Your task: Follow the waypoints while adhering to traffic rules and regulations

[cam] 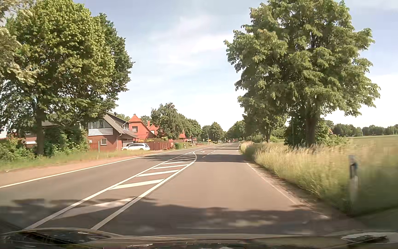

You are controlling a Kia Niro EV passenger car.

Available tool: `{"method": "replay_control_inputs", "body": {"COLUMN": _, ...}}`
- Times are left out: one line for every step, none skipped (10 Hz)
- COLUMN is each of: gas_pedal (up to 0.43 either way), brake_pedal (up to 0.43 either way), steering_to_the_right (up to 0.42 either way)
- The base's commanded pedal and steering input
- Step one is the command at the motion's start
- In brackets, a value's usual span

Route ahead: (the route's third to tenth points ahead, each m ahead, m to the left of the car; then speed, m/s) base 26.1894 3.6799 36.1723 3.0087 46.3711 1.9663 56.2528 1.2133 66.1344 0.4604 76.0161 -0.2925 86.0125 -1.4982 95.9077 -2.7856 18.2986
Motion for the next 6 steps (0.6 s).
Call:
{"method": "replay_control_inputs", "body": {"gas_pedal": 0.047, "brake_pedal": 0.0, "steering_to_the_right": 0.006}}
{"method": "replay_control_inputs", "body": {"gas_pedal": 0.047, "brake_pedal": 0.0, "steering_to_the_right": 0.006}}
{"method": "replay_control_inputs", "body": {"gas_pedal": 0.047, "brake_pedal": 0.0, "steering_to_the_right": 0.006}}
{"method": "replay_control_inputs", "body": {"gas_pedal": 0.047, "brake_pedal": 0.0, "steering_to_the_right": 0.006}}
{"method": "replay_control_inputs", "body": {"gas_pedal": 0.047, "brake_pedal": 0.0, "steering_to_the_right": 0.006}}
{"method": "replay_control_inputs", "body": {"gas_pedal": 0.047, "brake_pedal": 0.0, "steering_to_the_right": 0.006}}
